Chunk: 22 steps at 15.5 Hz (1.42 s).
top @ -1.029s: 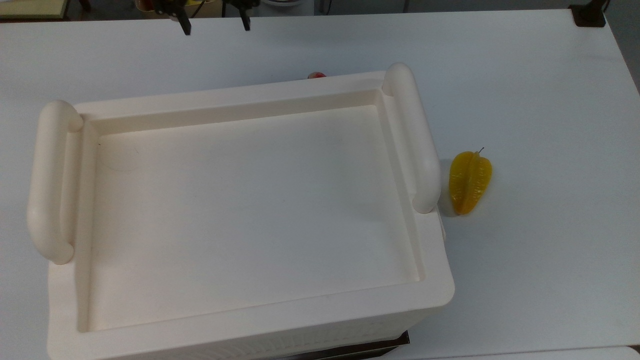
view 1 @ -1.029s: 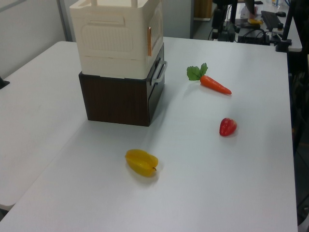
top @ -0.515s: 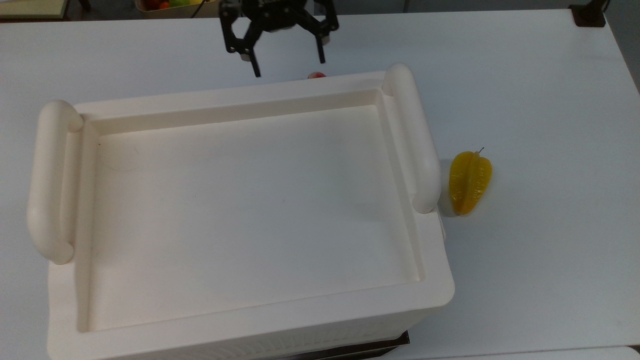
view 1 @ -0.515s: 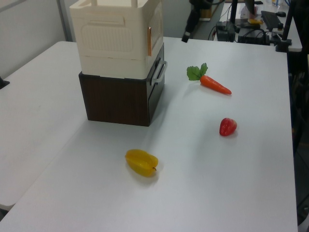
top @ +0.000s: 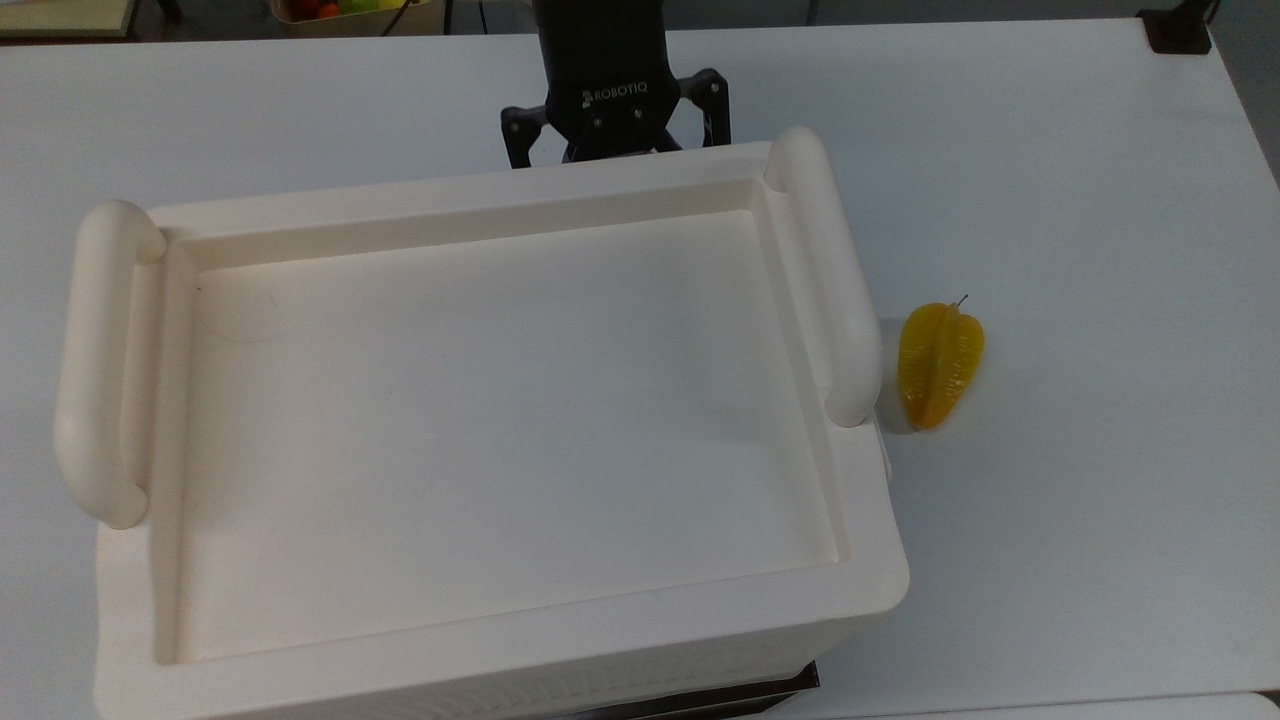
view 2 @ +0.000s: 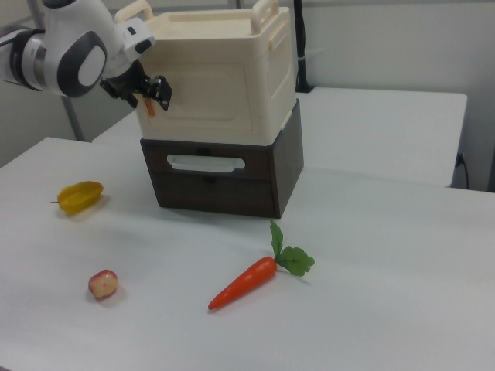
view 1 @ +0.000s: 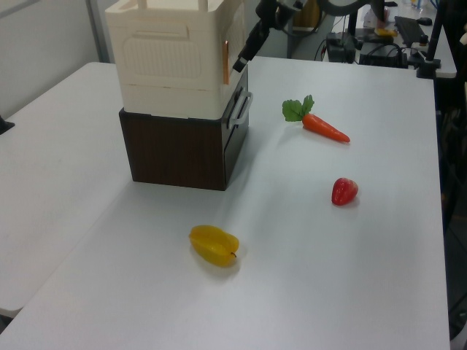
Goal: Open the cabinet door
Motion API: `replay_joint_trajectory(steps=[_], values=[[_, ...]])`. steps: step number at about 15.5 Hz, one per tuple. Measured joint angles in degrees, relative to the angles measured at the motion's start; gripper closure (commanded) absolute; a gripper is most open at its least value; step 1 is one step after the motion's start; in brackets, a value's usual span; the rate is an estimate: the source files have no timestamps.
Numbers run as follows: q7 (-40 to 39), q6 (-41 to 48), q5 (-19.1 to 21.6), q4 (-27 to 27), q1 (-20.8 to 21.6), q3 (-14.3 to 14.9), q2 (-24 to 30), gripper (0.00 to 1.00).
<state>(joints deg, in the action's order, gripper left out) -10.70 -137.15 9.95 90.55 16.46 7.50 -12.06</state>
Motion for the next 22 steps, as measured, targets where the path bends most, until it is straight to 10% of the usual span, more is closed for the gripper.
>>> replay_joint_trajectory(steps=[13,18,22], values=[[0.4,0.0,0.0,-3.0,1.8,0.0,-2.0,0.54],[0.4,0.0,0.0,-3.4,1.8,0.0,-2.1,0.98],[0.4,-0.4,-0.2,-3.5,1.8,0.2,-2.1,1.0]])
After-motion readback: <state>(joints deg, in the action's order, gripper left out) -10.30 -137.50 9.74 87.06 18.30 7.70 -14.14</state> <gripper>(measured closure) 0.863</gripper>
